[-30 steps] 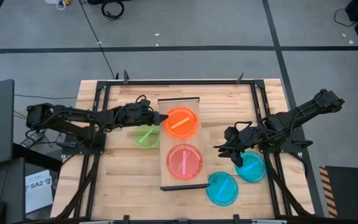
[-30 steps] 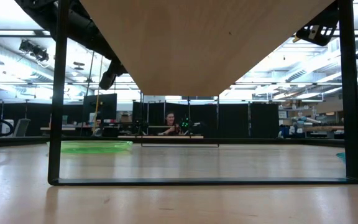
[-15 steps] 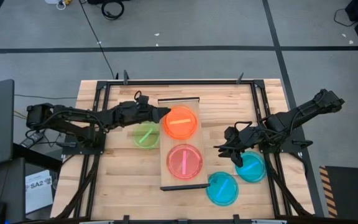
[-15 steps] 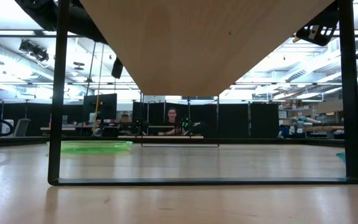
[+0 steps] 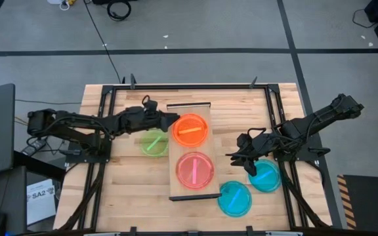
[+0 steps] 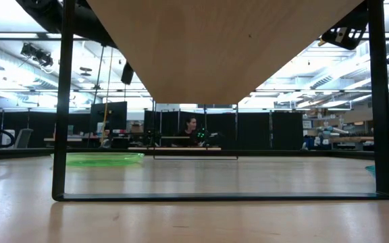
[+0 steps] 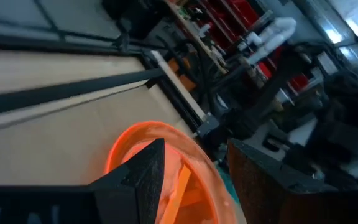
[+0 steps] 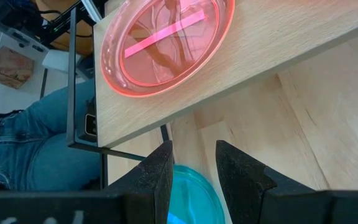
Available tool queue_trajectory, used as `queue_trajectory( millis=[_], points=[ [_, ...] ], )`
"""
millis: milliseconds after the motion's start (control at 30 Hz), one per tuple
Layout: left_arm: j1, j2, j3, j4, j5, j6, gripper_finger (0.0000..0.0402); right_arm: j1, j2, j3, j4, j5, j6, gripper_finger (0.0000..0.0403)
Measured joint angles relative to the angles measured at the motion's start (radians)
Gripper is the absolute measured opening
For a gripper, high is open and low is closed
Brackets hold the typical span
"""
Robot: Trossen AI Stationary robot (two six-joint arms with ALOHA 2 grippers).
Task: Place and stack plates onto a shelf
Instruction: Stack the top blue plate on top of the pink plate on the shelf
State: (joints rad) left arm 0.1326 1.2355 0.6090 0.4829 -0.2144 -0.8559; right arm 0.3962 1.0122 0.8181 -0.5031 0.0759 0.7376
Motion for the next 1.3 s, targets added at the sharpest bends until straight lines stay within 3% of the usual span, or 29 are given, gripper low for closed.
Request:
queue_trajectory(
  millis=[333,667,933,1200,1300],
  points=[
    [-0.042,-0.041,0.000,-0.006,0.142,0.196,0.0181,0.001,0.000,0.000,-0.142,-0.075,-0.017,0.0129],
    [-0.147,-0.041,0.000,-0.071,0.145,0.305,0.0181,0.028,0.000,0.000,-0.477,-0.061,-0.041,0.0129],
    [-0.206,-0.041,0.000,-0.071,0.132,0.319,0.0181,0.037,0.000,-0.034,-0.457,-0.026,-0.184,0.0129],
    [-0.222,-0.041,0.000,-0.071,0.130,0.319,0.0181,0.037,0.000,-0.166,-0.410,-0.125,-0.218,0.0129],
    [-0.222,-0.041,0.000,-0.071,0.130,0.319,0.0181,0.034,0.000,-0.202,-0.405,-0.116,-0.218,0.0129]
  ],
)
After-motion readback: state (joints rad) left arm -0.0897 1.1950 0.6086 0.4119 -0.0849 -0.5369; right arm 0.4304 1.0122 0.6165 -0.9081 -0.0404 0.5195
